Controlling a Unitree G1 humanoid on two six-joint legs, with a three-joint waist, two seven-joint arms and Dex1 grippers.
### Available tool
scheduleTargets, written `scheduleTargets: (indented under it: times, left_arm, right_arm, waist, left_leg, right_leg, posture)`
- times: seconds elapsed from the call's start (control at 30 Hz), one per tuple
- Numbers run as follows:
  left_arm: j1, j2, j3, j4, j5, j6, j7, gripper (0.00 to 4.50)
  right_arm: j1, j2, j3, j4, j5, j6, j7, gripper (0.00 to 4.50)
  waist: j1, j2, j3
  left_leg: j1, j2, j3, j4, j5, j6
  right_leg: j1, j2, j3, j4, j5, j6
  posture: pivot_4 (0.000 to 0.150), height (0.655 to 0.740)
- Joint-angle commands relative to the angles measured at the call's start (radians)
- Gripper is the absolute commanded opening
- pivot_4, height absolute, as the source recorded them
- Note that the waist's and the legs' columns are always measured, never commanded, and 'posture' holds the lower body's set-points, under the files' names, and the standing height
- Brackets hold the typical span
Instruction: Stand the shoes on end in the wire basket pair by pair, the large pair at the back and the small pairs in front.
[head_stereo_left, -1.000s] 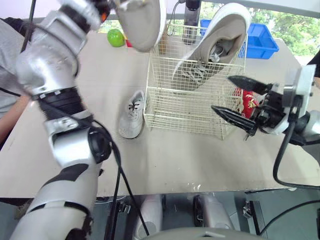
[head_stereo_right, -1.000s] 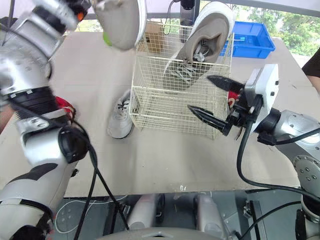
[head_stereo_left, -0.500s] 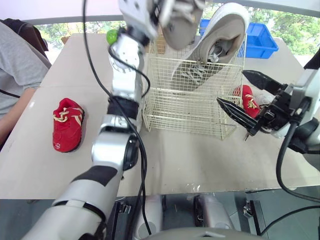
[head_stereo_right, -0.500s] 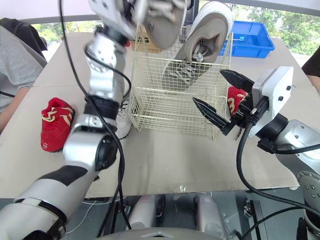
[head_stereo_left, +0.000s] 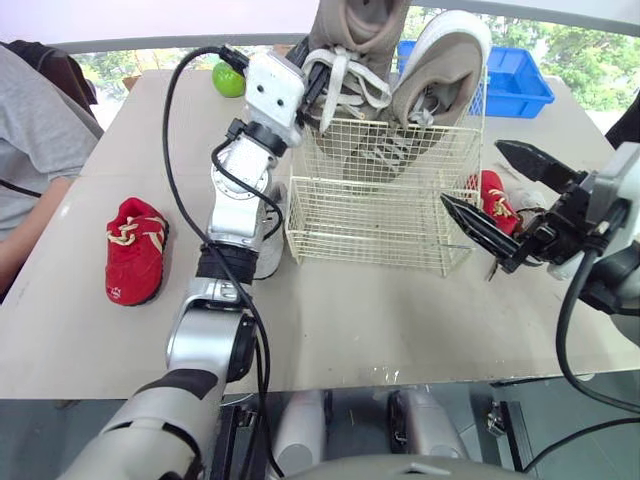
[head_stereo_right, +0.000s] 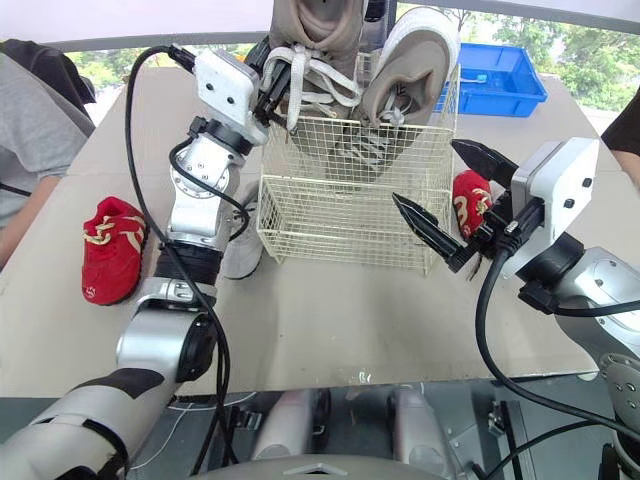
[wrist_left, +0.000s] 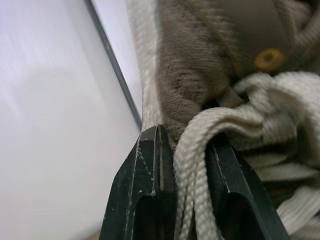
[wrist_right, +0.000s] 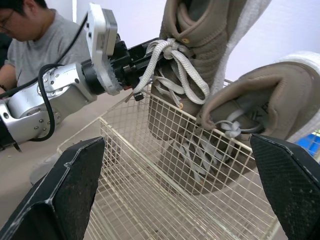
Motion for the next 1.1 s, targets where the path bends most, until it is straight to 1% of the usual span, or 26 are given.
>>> scheduleTargets:
  times: [0.03,0.13,0.17,0.2,0.23,0.3,0.33,0.37,0.4,0.43,0.5,0.6,0.67,0.77,0.83,0.97,1.03,1.1]
  left_arm:
    - [0.046,-0.022,0.026,-0.084,-0.163,0.265,-0.045,0.46]
    - [0.073,0.047,-0.041,-0.078,-0.045,0.257,-0.076,0.46]
    - [0.086,0.061,-0.060,-0.079,-0.023,0.250,-0.091,0.46]
    - [0.098,0.064,-0.066,-0.087,-0.029,0.262,-0.107,0.46]
    - [0.112,0.073,-0.076,-0.096,-0.027,0.276,-0.120,0.46]
    - [0.126,0.083,-0.062,-0.121,-0.051,0.326,-0.120,1.45]
    - [0.125,0.087,-0.053,-0.136,-0.055,0.339,-0.112,1.64]
    - [0.123,0.090,-0.040,-0.153,-0.062,0.356,-0.105,2.06]
    - [0.124,0.095,-0.029,-0.175,-0.074,0.376,-0.106,2.35]
    - [0.128,0.103,-0.017,-0.206,-0.088,0.401,-0.110,2.89]
    - [0.141,0.126,0.001,-0.270,-0.116,0.445,-0.123,3.39]
    - [0.168,0.166,0.029,-0.372,-0.176,0.524,-0.151,3.39]
    - [0.192,0.195,0.039,-0.439,-0.218,0.572,-0.179,3.39]
    - [0.264,0.264,0.074,-0.589,-0.341,0.683,-0.251,3.39]
    - [0.297,0.299,0.096,-0.653,-0.400,0.736,-0.268,3.39]
    - [0.406,0.403,0.162,-0.816,-0.605,0.876,-0.353,3.39]
    - [0.458,0.441,0.190,-0.888,-0.695,0.929,-0.354,3.39]
    - [0.490,0.464,0.210,-0.936,-0.752,0.958,-0.333,3.39]
  right_arm:
    - [-0.014,-0.014,-0.007,-0.012,0.003,-0.019,0.001,4.47]
    - [-0.020,-0.017,-0.003,-0.004,0.005,-0.016,0.001,4.47]
    - [-0.024,-0.017,0.001,-0.001,0.002,-0.016,0.001,4.47]
    - [-0.027,-0.016,0.006,0.002,0.000,-0.016,0.001,4.47]
    - [-0.033,-0.016,0.015,0.007,-0.008,-0.015,0.000,4.47]
    - [-0.049,-0.015,0.033,0.020,-0.028,-0.011,-0.008,4.50]
    - [-0.058,-0.015,0.041,0.027,-0.035,-0.009,-0.012,4.50]
    - [-0.067,-0.015,0.048,0.034,-0.044,-0.006,-0.016,4.50]
    - [-0.077,-0.019,0.057,0.041,-0.065,-0.006,-0.019,4.50]
    - [-0.095,-0.021,0.070,0.055,-0.092,0.004,-0.036,4.50]
    - [-0.146,-0.016,0.095,0.109,-0.136,0.034,-0.083,4.50]
    - [-0.246,0.014,0.112,0.209,-0.175,0.076,-0.151,4.50]
    - [-0.301,0.034,0.122,0.250,-0.190,0.089,-0.165,4.50]
    - [-0.380,0.063,0.146,0.306,-0.203,0.109,-0.161,4.50]
    - [-0.414,0.075,0.159,0.344,-0.222,0.123,-0.160,4.50]
    - [-0.517,0.119,0.210,0.472,-0.289,0.123,-0.156,4.50]
    - [-0.567,0.137,0.251,0.546,-0.349,0.106,-0.148,4.50]
    - [-0.604,0.151,0.282,0.607,-0.408,0.085,-0.137,4.50]
  waist:
    - [-0.001,0.001,-0.001]
    - [-0.002,0.003,-0.002]
    - [-0.002,0.003,-0.002]
    - [-0.001,0.003,-0.003]
    - [-0.002,0.003,-0.003]
    - [-0.003,0.003,-0.007]
    - [0.000,0.004,-0.008]
    - [0.005,0.005,-0.008]
    - [0.005,0.005,-0.008]
    - [0.005,0.005,-0.008]
    - [0.001,0.005,-0.008]
    - [-0.003,0.004,-0.008]
    - [-0.002,0.004,-0.007]
    - [-0.004,0.005,-0.007]
    - [-0.009,0.005,-0.006]
    - [-0.025,0.005,-0.006]
    - [-0.029,0.006,-0.005]
    - [-0.028,0.006,-0.005]
  left_leg:
    - [0.000,0.000,-0.001,0.000,0.000,0.000]
    - [0.004,-0.001,-0.001,0.000,0.000,0.000]
    - [0.007,-0.001,0.000,-0.001,0.000,0.000]
    - [0.009,-0.001,0.001,-0.002,0.000,0.000]
    - [0.014,-0.001,0.002,-0.004,0.000,0.000]
    - [0.015,-0.001,0.002,-0.004,0.000,0.000]
    - [0.015,-0.001,0.002,-0.004,0.000,0.000]
    - [0.015,-0.001,0.002,-0.004,0.000,0.000]
    - [0.015,-0.001,0.001,-0.003,0.000,0.000]
    - [0.014,-0.001,0.001,-0.003,0.000,0.000]
    - [0.014,0.000,0.001,-0.002,0.000,0.000]
    - [0.015,0.000,0.002,-0.001,0.000,0.000]
    - [0.014,0.000,0.003,-0.002,0.000,0.000]
    - [0.013,0.000,0.003,-0.004,0.000,0.000]
    - [0.012,0.001,0.003,-0.005,0.000,0.000]
    - [0.013,0.001,0.002,-0.006,0.000,0.000]
    - [0.013,0.001,0.002,-0.006,0.000,0.000]
    - [0.013,0.001,0.002,-0.006,0.000,0.000]
  right_leg:
    - [0.001,0.000,-0.001,0.000,0.000,0.000]
    - [0.004,0.001,0.000,0.000,0.000,0.000]
    - [0.007,0.001,0.000,-0.001,0.000,0.000]
    - [0.008,0.001,0.001,-0.001,0.000,0.000]
    - [0.013,0.001,0.001,-0.003,-0.001,0.000]
    - [0.013,0.001,0.002,-0.003,-0.001,0.000]
    - [0.013,0.001,0.002,-0.003,-0.001,0.000]
    - [0.013,0.001,0.002,-0.003,-0.001,0.000]
    - [0.013,0.000,0.001,-0.003,-0.001,-0.001]
    - [0.013,0.001,0.001,-0.003,-0.001,-0.001]
    - [0.013,0.000,0.001,-0.002,-0.002,-0.004]
    - [0.013,0.000,0.003,-0.001,-0.002,-0.005]
    - [0.011,0.000,0.004,-0.001,-0.002,-0.005]
    - [0.009,0.001,0.004,-0.001,0.000,-0.001]
    - [0.008,0.001,0.005,-0.001,-0.001,-0.001]
    - [0.007,0.001,0.005,-0.001,-0.001,-0.001]
    - [0.007,0.001,0.006,-0.001,-0.001,-0.001]
    - [0.007,0.001,0.006,-0.001,-0.003,-0.004]
  posture:
    - [0.150,0.7400]
    - [0.150,0.7400]
    - [0.150,0.7400]
    - [0.150,0.7400]
    - [0.150,0.7400]
    - [0.150,0.7400]
    - [0.150,0.7400]
    - [0.150,0.7400]
    - [0.150,0.7400]
    - [0.150,0.7400]
    - [0.150,0.7400]
    - [0.150,0.7400]
    - [0.150,0.7400]
    - [0.150,0.7400]
    - [0.150,0.7400]
    - [0.150,0.7400]
    - [0.150,0.7400]
    - [0.150,0.7400]
